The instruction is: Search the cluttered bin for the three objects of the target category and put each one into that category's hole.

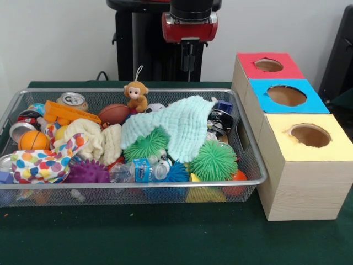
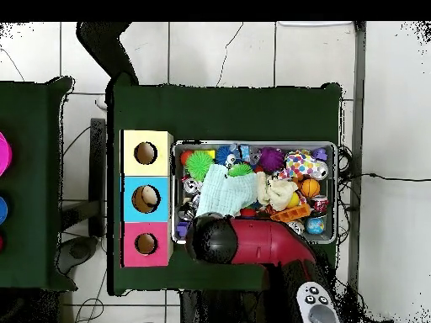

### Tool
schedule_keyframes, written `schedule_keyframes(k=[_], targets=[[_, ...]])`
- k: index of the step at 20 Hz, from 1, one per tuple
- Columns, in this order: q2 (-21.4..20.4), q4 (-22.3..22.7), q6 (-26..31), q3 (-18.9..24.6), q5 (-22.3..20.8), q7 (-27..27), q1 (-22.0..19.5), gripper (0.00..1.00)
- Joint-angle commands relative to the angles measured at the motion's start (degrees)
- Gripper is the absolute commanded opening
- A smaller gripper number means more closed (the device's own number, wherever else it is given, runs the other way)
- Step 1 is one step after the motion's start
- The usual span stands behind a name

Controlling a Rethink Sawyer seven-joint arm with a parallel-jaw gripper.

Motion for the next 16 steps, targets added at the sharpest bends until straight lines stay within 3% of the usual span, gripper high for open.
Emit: schedule_keyframes(k=[1,13,16], targets=[[2.67,-5.55,0.98,4.4,-3.23,-1.38,-1.72,0.0],[4.66,-7.83,0.82,4.81,-4.69,-2.02,-3.7,0.0],[6.36,-10.78,4.54,4.86,-4.43,-3.26,-5.05,0.0]])
